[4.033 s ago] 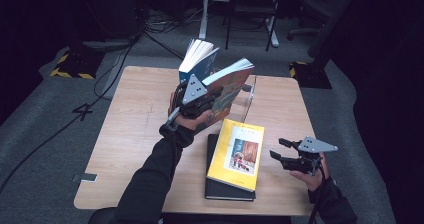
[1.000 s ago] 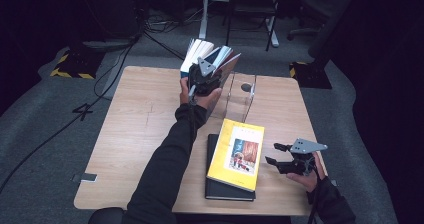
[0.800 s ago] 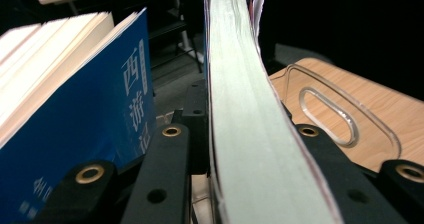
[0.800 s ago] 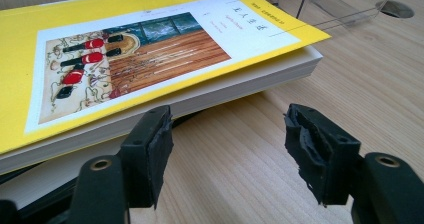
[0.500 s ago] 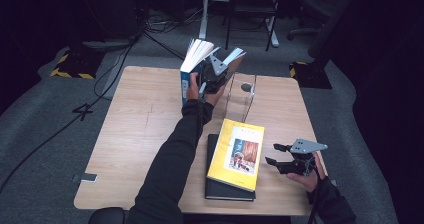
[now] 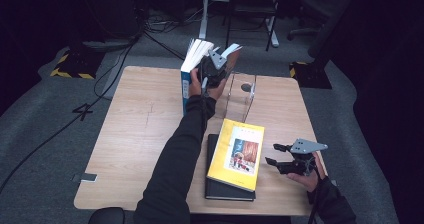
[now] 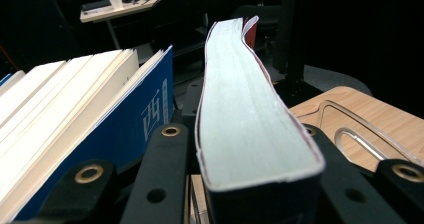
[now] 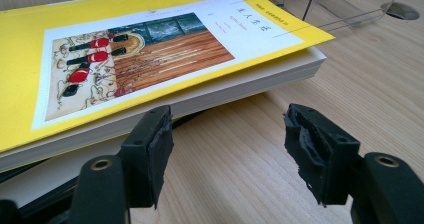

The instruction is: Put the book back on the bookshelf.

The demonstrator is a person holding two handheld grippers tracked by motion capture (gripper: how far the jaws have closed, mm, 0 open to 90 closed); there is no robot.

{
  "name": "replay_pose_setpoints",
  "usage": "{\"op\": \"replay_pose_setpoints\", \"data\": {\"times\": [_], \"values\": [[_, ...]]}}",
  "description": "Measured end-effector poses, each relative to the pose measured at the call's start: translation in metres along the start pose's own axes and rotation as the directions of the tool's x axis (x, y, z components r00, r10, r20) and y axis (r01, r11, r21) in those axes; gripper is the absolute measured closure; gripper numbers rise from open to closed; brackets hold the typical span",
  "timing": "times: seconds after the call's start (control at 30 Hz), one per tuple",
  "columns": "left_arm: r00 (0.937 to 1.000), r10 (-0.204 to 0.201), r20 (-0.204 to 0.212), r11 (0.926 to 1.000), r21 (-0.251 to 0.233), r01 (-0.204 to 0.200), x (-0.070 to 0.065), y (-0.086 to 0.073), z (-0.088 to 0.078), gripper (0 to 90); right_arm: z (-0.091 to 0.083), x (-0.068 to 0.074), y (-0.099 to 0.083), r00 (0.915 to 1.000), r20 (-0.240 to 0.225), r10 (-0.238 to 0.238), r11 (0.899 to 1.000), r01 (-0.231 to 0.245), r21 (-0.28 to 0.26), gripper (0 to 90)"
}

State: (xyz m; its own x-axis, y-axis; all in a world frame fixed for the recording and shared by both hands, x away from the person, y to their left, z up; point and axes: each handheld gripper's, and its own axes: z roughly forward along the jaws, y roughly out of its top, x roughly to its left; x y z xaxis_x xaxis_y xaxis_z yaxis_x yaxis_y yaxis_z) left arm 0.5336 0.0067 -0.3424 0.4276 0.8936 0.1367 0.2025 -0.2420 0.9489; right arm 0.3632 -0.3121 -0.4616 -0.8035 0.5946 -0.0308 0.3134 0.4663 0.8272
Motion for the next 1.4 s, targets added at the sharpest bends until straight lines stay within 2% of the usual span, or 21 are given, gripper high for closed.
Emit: {"op": "replay_pose_setpoints", "data": {"times": [0.1, 0.2, 0.23, 0.27, 0.4, 0.73, 0.87, 0.9, 0.93, 1.17, 1.2, 1.23, 1.27, 1.3, 1.33, 1.4], "values": [[0.9999, -0.013, -0.010, 0.9999, 0.004, 0.013, 0.001, -0.002, -0.002, 72.9, 0.000, 0.000, 0.000, 1.0000, -0.004, -0.001, 1.000, 0.001, 0.001, 36.2], [0.9978, -0.033, -0.059, 0.9993, 0.016, 0.034, 0.007, -0.002, -0.006, 70.5, 0.001, 0.000, 0.000, 1.0000, -0.003, -0.003, 1.000, 0.003, 0.010, 35.8], [0.9971, -0.045, -0.062, 0.9988, 0.013, 0.046, 0.009, -0.001, -0.007, 69.9, 0.001, 0.001, 0.000, 1.0000, -0.005, -0.002, 1.000, 0.002, 0.011, 35.7], [0.9967, -0.055, -0.059, 0.9984, 0.009, 0.056, 0.011, -0.001, -0.009, 69.0, 0.002, 0.001, 0.000, 1.0000, -0.005, -0.004, 1.000, 0.004, 0.011, 35.7], [0.9989, -0.025, -0.039, 0.9996, 0.013, 0.025, 0.010, -0.001, -0.013, 67.7, 0.002, 0.002, 0.001, 0.9999, -0.007, -0.009, 1.000, 0.009, 0.013, 35.7], [0.9996, -0.024, -0.012, 0.9996, 0.014, 0.025, 0.011, -0.004, -0.023, 61.2, 0.002, 0.002, 0.001, 0.9999, -0.008, -0.009, 1.000, 0.009, 0.015, 35.5], [0.9990, -0.028, 0.034, 0.9996, 0.006, 0.028, 0.014, -0.008, -0.036, 57.6, 0.002, 0.003, 0.001, 0.9999, -0.011, -0.009, 1.000, 0.009, 0.015, 35.5], [0.9990, -0.028, 0.034, 0.9996, 0.006, 0.028, 0.014, -0.008, -0.036, 56.5, 0.002, 0.003, 0.001, 0.9999, -0.011, -0.009, 1.000, 0.009, 0.015, 35.5], [0.9982, -0.026, 0.053, 0.9997, 0.006, 0.025, 0.015, -0.009, -0.041, 56.5, 0.002, 0.003, 0.001, 0.9999, -0.012, -0.011, 1.000, 0.012, 0.014, 35.4], [0.9946, 0.010, 0.103, 0.9999, 0.012, -0.011, 0.018, -0.012, -0.060, 50.8, 0.003, 0.003, 0.001, 0.9999, -0.012, -0.010, 1.000, 0.010, 0.021, 35.4], [0.9928, 0.015, 0.118, 0.9997, 0.016, -0.017, 0.021, -0.014, -0.066, 50.1, 0.003, 0.004, 0.001, 0.9999, -0.012, -0.010, 1.000, 0.011, 0.023, 35.3], [0.9928, 0.015, 0.118, 0.9997, 0.016, -0.017, 0.021, -0.014, -0.066, 49.6, 0.003, 0.004, 0.001, 0.9999, -0.012, -0.010, 1.000, 0.011, 0.023, 35.3], [0.9895, 0.007, 0.144, 0.9998, 0.017, -0.010, 0.023, -0.017, -0.072, 49.5, 0.003, 0.004, 0.002, 0.9998, -0.014, -0.011, 1.000, 0.011, 0.025, 35.1], [0.9895, 0.007, 0.144, 0.9998, 0.017, -0.010, 0.023, -0.017, -0.072, 49.1, 0.004, 0.004, 0.002, 0.9998, -0.016, -0.011, 1.000, 0.011, 0.027, 35.2], [0.9855, 0.022, 0.168, 0.9996, 0.015, -0.025, 0.025, -0.020, -0.078, 48.6, 0.004, 0.005, 0.002, 0.9997, -0.020, -0.010, 1.000, 0.011, 0.029, 35.0], [0.9849, 0.032, 0.170, 0.9993, 0.013, -0.035, 0.026, -0.022, -0.082, 48.4, 0.005, 0.005, 0.002, 0.9997, -0.021, -0.006, 0.999, 0.007, 0.033, 32.7]]}}
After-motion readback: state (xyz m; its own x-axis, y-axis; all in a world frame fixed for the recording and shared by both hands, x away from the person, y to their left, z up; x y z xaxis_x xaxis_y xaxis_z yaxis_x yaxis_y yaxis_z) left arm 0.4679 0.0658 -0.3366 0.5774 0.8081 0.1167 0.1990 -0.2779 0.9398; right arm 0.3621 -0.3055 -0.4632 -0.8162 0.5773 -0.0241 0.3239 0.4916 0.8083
